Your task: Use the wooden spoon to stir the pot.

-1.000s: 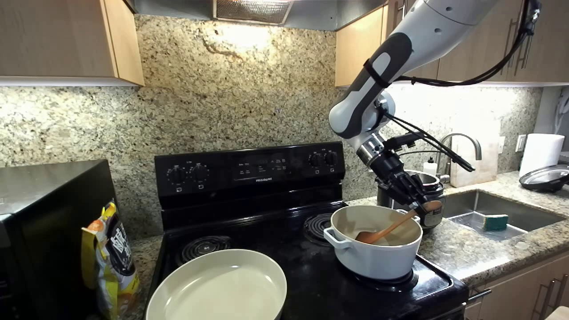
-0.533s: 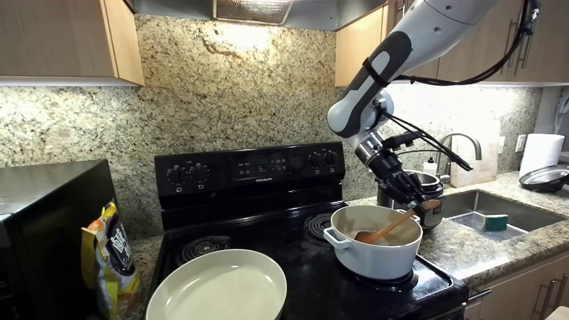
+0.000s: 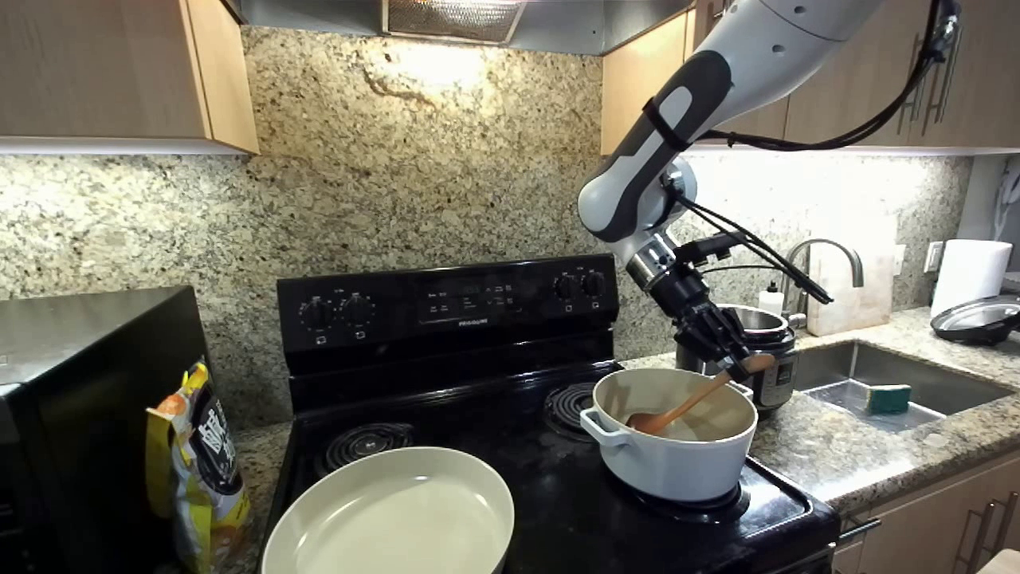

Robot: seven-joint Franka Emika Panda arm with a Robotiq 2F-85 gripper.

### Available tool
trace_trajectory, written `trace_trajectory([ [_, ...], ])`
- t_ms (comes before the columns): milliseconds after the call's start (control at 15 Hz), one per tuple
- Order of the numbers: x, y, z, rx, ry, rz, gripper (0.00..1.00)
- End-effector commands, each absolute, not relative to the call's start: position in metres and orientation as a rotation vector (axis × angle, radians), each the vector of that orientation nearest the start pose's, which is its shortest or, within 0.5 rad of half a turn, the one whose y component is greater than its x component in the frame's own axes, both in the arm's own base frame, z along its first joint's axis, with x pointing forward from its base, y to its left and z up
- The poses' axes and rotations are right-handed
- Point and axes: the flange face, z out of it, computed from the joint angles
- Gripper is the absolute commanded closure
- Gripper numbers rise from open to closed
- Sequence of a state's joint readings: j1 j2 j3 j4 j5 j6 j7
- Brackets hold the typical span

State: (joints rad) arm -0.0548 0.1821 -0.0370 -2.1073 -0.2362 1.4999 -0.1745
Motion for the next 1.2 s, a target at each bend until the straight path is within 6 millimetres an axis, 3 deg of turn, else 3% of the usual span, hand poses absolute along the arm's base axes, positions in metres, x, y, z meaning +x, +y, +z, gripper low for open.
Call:
trace_trajectory([
  [0, 0.475, -0.068, 0.314, -2.99, -0.206, 1.249, 0.92],
  [333, 0.474, -0.078, 0.32, -2.994, -0.192, 1.256, 0.92],
  [733, 0.461, -0.082, 0.311, -2.977, -0.205, 1.325, 0.92],
  [1133, 0.453, -0.06, 0.308, -2.952, -0.247, 1.336, 0.92],
])
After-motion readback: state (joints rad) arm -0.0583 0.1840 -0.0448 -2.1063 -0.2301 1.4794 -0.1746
